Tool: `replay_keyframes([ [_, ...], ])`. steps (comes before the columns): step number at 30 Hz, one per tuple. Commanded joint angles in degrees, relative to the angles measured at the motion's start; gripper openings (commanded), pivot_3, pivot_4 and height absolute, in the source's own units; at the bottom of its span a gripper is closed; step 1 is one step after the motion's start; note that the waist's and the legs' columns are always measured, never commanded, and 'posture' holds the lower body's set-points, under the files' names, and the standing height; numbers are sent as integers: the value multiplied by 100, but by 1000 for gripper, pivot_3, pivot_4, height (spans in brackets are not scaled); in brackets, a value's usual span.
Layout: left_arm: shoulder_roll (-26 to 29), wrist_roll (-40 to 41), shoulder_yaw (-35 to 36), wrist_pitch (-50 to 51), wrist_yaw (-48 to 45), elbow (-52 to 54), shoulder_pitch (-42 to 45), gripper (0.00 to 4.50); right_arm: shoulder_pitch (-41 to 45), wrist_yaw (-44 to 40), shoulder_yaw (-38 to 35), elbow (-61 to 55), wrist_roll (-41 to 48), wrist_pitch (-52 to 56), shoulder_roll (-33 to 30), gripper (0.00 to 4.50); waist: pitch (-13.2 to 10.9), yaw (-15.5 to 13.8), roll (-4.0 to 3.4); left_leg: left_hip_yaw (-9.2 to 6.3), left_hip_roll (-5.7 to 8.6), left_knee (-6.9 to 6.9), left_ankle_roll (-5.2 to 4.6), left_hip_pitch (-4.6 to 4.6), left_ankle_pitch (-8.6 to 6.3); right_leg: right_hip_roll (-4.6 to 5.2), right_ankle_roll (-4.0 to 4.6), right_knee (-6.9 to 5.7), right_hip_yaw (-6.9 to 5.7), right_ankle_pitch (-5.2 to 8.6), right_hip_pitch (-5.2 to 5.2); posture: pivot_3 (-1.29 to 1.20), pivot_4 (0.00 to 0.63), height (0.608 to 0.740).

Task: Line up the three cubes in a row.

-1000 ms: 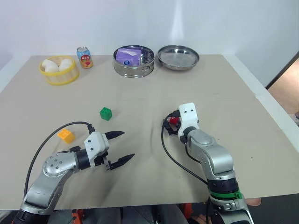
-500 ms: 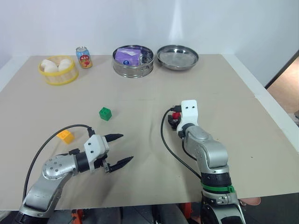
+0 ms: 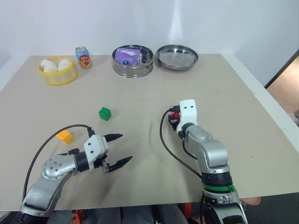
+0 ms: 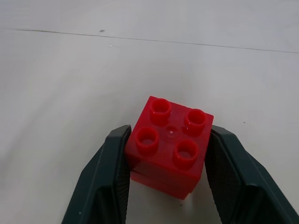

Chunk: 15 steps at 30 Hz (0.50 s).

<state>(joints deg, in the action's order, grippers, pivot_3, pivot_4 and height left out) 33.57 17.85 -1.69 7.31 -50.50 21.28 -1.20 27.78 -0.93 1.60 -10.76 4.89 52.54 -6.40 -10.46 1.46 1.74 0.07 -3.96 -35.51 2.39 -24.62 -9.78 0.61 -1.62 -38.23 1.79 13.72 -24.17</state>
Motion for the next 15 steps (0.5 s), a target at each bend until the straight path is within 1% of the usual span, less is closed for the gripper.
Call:
replay_keyframes([
  [1,61,-13,42,-115,-17,60,92,4500,-42,-647,249,-275,199,-136,-272,1728,0,0,0,0,0,0,0,0,0,0,0,0,0,0,0,0,150,740],
  [3,72,-12,47,-114,-18,63,84,4500,-97,-902,348,-323,244,-198,-405,1728,0,0,0,0,0,0,0,0,0,0,0,0,0,0,0,0,150,740],
  [7,92,-7,44,-117,-20,68,62,4500,-173,-1128,479,-350,178,-291,-612,1717,0,0,0,0,0,1,0,0,0,0,1,0,0,1,0,0,150,740],
  [15,112,-4,33,-141,-31,31,69,4500,-281,-1270,586,-397,135,-418,-722,1716,0,-1,0,1,0,3,0,0,0,0,3,0,0,2,-1,0,150,740],
])
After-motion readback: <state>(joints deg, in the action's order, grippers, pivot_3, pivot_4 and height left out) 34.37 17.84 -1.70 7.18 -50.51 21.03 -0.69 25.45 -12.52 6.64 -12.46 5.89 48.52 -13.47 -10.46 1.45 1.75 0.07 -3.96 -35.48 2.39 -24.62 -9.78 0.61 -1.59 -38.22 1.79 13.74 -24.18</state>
